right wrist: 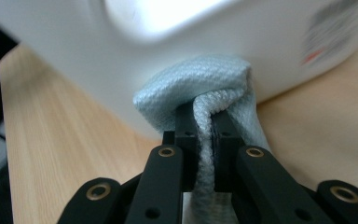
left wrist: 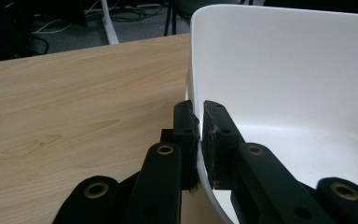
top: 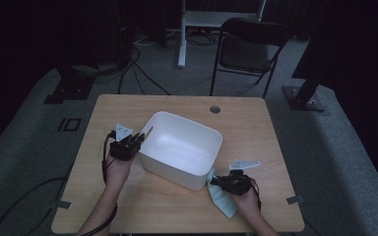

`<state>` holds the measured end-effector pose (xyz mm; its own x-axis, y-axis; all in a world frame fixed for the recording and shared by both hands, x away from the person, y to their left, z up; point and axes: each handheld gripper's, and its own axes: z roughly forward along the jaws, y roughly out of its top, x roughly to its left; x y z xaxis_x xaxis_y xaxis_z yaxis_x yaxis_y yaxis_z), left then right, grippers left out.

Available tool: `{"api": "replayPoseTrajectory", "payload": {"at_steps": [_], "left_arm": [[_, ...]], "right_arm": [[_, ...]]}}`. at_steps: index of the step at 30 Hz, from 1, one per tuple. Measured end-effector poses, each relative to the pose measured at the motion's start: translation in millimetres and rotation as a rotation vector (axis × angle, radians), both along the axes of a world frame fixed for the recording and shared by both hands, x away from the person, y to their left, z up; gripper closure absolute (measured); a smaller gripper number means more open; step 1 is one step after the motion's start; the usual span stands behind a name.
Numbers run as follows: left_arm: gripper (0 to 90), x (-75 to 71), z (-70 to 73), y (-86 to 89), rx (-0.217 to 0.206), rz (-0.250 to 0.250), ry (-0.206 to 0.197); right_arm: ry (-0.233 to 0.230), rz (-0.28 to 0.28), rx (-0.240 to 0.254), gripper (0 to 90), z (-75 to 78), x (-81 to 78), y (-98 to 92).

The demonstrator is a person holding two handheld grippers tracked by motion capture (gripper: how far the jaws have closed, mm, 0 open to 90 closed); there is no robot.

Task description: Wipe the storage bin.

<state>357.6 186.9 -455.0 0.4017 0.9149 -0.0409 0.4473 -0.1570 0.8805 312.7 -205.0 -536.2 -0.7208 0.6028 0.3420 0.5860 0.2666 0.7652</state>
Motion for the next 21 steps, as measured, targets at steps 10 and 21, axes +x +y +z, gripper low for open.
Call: {"api": "replayPoseTrajectory", "payload": {"at_steps": [10, 21], "left_arm": [[83.2, -5.3, 2.7, 0.8, 0.000, -0.022, 0.030], [76.2, -21.7, 5.4, 5.5, -0.020, -0.076, 0.076]], "right_arm": [[-0.130, -0.117, 0.057, 84.4, 35.6, 7.0, -38.6], [-0.159, -0.196, 0.084, 84.3, 42.5, 11.3, -64.0]]}}
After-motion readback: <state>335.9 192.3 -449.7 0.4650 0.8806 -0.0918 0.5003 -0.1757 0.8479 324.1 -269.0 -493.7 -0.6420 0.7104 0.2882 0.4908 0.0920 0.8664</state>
